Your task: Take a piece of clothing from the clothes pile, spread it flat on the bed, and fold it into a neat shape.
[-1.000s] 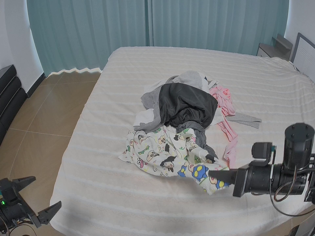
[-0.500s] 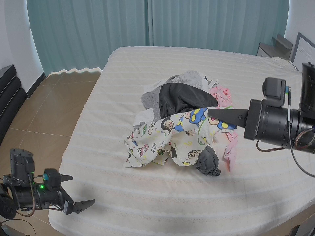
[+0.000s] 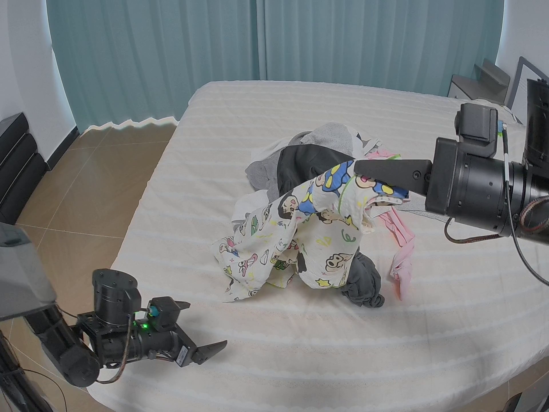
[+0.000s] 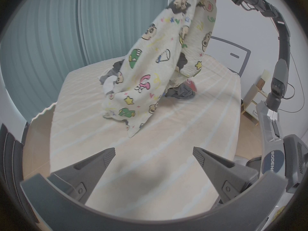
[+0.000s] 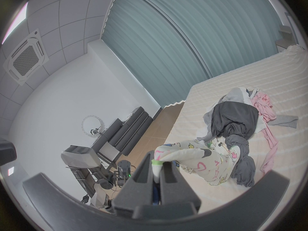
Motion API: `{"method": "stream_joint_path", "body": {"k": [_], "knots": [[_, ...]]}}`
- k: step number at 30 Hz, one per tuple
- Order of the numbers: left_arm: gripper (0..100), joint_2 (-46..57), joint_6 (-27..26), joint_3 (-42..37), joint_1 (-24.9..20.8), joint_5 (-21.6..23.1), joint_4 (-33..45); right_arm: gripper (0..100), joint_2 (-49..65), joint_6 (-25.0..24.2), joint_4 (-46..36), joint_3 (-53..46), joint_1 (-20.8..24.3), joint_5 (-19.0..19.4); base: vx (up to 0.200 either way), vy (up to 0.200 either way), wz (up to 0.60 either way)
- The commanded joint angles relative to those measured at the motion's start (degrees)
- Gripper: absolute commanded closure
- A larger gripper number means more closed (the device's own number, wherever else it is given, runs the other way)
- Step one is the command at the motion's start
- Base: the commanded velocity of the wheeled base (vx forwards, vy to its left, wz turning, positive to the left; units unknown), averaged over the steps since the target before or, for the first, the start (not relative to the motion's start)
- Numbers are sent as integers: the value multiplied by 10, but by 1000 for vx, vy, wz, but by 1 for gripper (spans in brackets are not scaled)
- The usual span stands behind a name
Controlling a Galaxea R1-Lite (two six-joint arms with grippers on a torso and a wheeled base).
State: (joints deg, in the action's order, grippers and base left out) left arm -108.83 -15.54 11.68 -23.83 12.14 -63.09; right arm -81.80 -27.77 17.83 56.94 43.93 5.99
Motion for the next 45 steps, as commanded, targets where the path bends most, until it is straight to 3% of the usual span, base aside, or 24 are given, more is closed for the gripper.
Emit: {"method": "stream_joint_path", "body": {"k": [1, 3, 5, 11, 22, 39, 40, 45], "knots": [[0, -162, 22, 1, -39, -25, -115, 100, -25, 1, -1, 15, 2, 4, 0, 0, 0], [0, -185, 22, 1, -39, -38, -152, 100, -25, 1, -1, 15, 3, 4, 0, 0, 0], [0, -251, 17, 2, -40, -67, -268, 100, -26, 1, -1, 17, 2, 4, 0, 0, 0], [0, -275, 20, 32, -44, -90, -269, 100, -28, 1, -2, 24, 2, 4, 0, 0, 0], [0, -328, 32, 187, -40, -125, -269, 100, -25, 0, -3, 36, 2, 5, 0, 0, 0], [0, -356, 39, 305, -17, -150, -235, 100, -21, 0, -3, 34, 1, 5, 0, 0, 0], [100, -356, 39, 306, -16, -151, -233, 100, -21, 0, -3, 31, 0, 5, 0, 0, 0], [100, -355, 39, 300, -15, -151, -236, 100, -17, -3, -2, 19, -8, 5, 0, 0, 0]]}}
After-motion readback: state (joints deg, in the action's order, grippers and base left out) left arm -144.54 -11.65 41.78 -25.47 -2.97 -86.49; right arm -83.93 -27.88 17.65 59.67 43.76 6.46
